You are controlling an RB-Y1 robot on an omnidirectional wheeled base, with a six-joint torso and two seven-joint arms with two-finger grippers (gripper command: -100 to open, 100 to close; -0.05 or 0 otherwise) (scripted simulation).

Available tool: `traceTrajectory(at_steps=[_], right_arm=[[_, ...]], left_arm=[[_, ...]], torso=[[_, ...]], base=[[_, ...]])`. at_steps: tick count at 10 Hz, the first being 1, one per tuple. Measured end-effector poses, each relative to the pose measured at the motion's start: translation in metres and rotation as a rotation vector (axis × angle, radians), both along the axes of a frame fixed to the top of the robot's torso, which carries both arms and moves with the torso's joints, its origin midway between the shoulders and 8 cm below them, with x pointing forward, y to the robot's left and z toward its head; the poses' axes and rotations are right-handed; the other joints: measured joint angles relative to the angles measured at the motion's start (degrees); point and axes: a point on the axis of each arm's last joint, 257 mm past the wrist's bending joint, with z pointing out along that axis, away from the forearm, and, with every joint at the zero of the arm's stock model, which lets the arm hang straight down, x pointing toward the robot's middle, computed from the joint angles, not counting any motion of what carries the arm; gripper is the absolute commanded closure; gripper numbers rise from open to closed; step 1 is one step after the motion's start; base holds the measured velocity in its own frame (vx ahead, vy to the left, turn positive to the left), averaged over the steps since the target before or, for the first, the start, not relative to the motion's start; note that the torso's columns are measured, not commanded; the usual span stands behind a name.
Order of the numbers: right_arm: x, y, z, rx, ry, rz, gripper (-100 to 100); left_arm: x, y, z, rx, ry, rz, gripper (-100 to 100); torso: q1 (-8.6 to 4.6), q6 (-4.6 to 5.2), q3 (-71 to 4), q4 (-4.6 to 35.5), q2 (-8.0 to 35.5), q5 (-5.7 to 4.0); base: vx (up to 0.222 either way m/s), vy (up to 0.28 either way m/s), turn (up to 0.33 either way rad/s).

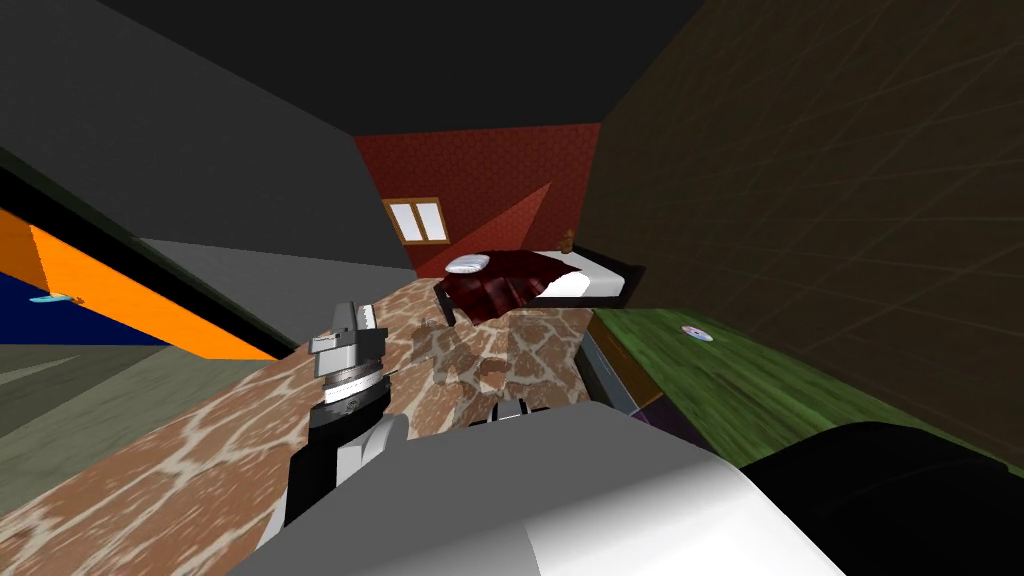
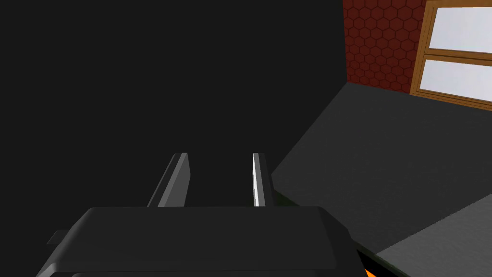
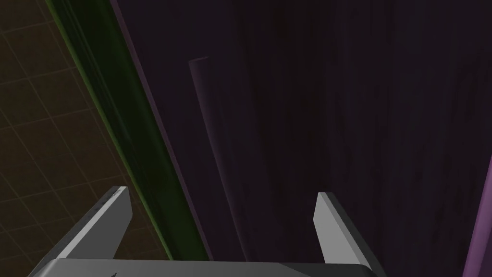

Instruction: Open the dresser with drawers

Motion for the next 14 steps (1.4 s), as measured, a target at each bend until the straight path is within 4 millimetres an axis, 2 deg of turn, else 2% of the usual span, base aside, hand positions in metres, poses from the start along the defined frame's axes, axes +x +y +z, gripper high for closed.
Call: traceTrajectory(at_steps=[2,3,5,7,8,9,11,14], right_arm=[[0.009,0.007,0.0,-0.003,0.002,0.025,100],[0.009,0.008,0.0,-0.004,0.003,0.027,-100],[0.004,-0.01,0.016,-0.052,0.012,0.027,-100],[0.0,-0.014,0.023,-0.07,0.012,0.023,-100],[-0.001,-0.024,0.026,-0.074,0.013,0.021,-100],[-0.002,-0.025,0.026,-0.073,0.013,0.021,100],[-0.002,-0.028,0.027,-0.075,0.013,0.021,100],[-0.002,-0.036,0.031,-0.076,0.012,0.021,100]], left_arm=[[0.0,0.0,0.0,0.0,0.0,0.0,0],[0.0,0.0,0.0,0.0,0.0,0.0,0],[0.0,0.0,0.0,0.0,0.0,0.0,0],[0.0,0.0,0.0,0.0,0.0,0.0,0],[0.0,0.0,0.0,0.0,0.0,0.0,0],[0.0,0.0,0.0,0.0,0.0,0.0,0],[0.0,0.0,0.0,0.0,0.0,0.0,0],[0.0,0.0,0.0,0.0,0.0,0.0,0]], torso=[[0.32,-0.04,-0.1,0.0,-0.1,0.12],[0.49,-0.14,0.0,0.0,0.0,0.1],[0.74,-0.03,0.1,0.1,0.3,0.21],[0.16,-0.15,0.0,0.0,-0.1,-0.06],[0.06,-0.14,-0.1,0.0,-0.1,-0.09],[0.21,-0.14,-0.1,0.0,-0.1,-0.07],[0.84,-0.14,0.0,0.0,-0.1,0.1],[0.54,-0.14,0.0,0.0,-0.1,0.05]], base=[[0.03,-0.008,-0.144],[-0.029,0.085,-0.039],[-0.057,0.119,-0.091],[-0.018,0.023,0.003],[-0.008,-0.003,0.004],[0.0,0.0,0.0],[0.016,0.159,-0.003],[0.031,0.238,-0.004]])
